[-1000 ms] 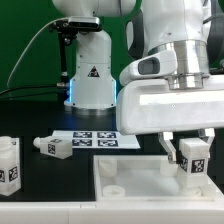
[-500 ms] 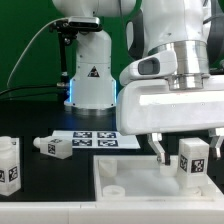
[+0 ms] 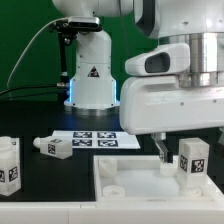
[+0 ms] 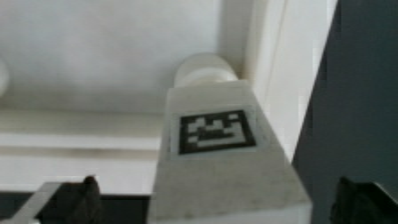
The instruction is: Assemble square table
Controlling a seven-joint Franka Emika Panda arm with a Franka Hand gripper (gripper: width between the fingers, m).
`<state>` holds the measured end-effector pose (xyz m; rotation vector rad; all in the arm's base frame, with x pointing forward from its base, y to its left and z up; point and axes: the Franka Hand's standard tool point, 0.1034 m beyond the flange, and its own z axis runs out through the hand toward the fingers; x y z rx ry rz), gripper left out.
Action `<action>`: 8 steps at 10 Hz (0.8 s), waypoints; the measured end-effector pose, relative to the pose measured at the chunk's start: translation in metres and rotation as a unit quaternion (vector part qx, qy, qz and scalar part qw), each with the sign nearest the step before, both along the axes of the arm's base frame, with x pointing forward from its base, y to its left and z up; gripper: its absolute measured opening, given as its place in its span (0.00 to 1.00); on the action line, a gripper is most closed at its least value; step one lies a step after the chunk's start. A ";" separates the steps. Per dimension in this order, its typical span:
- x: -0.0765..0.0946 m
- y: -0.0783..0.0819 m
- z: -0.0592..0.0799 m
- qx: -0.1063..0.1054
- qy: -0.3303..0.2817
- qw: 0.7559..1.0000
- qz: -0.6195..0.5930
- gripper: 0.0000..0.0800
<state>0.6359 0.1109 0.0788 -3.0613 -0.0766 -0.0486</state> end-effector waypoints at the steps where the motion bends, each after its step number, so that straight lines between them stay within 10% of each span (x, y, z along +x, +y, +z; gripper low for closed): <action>1: -0.004 0.003 -0.001 -0.001 0.044 0.999 -0.017 0.81; 4: 0.004 0.003 -0.001 0.001 0.028 0.999 -0.031 0.65; 6: 0.004 0.003 -0.001 0.001 0.034 0.994 -0.105 0.36; 8: 0.006 0.004 -0.001 0.002 0.027 0.981 -0.190 0.36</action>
Offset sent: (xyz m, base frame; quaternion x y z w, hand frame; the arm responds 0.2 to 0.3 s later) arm 0.0000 0.0000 0.0000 0.0000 0.0000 0.0000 1.0000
